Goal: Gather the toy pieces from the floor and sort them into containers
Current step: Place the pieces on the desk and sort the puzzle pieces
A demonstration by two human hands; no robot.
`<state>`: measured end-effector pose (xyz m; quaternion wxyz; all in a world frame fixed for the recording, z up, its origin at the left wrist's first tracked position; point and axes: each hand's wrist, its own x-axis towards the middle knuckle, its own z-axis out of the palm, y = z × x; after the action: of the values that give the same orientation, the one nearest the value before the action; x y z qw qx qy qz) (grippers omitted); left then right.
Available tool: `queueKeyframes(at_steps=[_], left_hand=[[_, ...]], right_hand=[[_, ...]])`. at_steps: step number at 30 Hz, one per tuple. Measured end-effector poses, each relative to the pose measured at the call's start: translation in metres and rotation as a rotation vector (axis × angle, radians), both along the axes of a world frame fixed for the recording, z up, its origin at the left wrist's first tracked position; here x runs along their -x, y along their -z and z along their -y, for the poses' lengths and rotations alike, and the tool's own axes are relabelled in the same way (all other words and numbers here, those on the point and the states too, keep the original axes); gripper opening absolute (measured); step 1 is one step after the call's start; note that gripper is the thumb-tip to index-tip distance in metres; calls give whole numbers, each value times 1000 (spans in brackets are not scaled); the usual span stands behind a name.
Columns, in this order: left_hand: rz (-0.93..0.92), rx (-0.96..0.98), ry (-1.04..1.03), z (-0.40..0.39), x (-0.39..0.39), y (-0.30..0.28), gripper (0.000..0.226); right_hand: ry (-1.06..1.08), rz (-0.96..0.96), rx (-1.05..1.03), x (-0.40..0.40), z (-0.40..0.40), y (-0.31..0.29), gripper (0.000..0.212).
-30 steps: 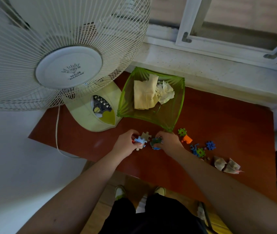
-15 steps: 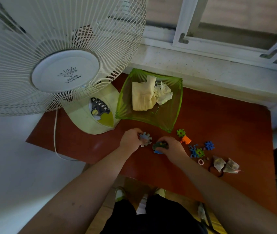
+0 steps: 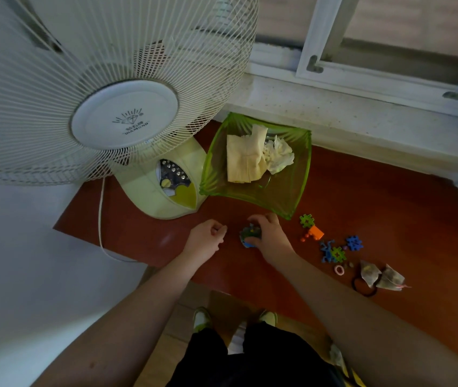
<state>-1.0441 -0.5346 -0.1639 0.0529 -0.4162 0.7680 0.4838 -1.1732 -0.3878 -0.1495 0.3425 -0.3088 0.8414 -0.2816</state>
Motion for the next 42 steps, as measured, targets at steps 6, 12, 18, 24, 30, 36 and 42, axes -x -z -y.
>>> queueKeyframes(at_steps=[6,12,18,24,30,36,42], left_hand=[[-28,-18,-26,0,-14,3,18],[-33,-18,-15,-4,-16,1,17],[-21,-26,-15,-10,-15,0,17],[-37,-35,-5,-17,-20,0,24],[-121,-58,54,-35,-18,-3,18],[-172,-33,50,-50,-7,-12,21],[-209,88,69,-57,-1,-20,20]], right_hand=[[59,-136,-217,-1,8,9,60],[26,-247,-303,2,9,6,63],[21,-95,-149,-3,0,4,52],[-68,-75,-101,-11,-3,7,46],[74,229,51,-14,-11,3,35],[288,606,226,-19,-21,-5,25],[293,878,290,-19,-27,-11,26]])
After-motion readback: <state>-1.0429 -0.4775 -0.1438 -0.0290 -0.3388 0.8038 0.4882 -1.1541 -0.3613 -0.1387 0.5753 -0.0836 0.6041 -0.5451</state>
